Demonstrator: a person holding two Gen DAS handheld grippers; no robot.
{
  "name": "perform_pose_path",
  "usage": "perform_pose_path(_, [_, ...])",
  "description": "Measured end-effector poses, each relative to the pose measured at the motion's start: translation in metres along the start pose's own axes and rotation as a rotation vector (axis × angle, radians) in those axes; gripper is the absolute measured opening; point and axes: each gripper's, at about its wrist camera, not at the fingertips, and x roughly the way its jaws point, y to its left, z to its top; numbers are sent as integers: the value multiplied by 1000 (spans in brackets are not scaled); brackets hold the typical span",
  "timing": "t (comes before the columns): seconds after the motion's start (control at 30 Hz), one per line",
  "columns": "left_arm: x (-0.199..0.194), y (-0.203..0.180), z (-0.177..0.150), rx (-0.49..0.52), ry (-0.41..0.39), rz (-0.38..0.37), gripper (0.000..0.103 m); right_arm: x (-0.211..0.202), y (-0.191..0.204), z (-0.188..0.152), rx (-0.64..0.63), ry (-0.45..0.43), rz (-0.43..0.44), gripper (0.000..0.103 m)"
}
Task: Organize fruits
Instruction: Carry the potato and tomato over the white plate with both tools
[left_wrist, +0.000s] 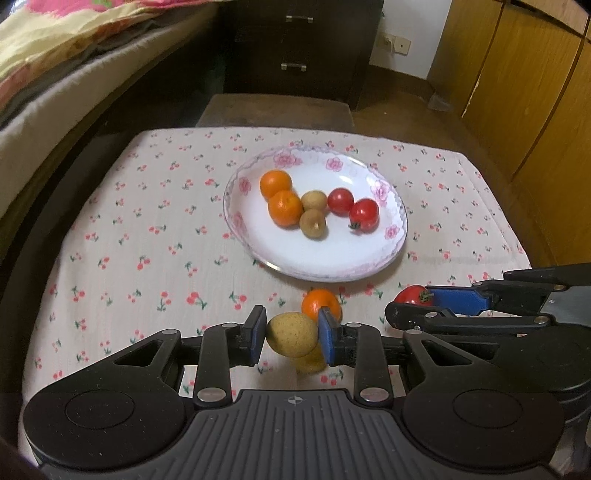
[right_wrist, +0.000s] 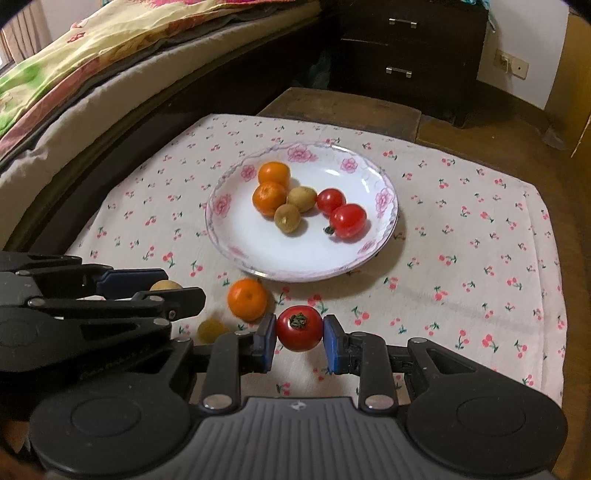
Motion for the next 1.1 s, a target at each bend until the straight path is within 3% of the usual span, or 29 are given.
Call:
perform_pose_path(0.47, [11, -2, 28, 8, -31, 6, 37, 7, -14, 28, 22, -31, -6, 29])
perform_pose_path(1.1, [40, 1, 51, -14, -10, 15, 37, 35, -32, 49, 61, -27, 16, 29])
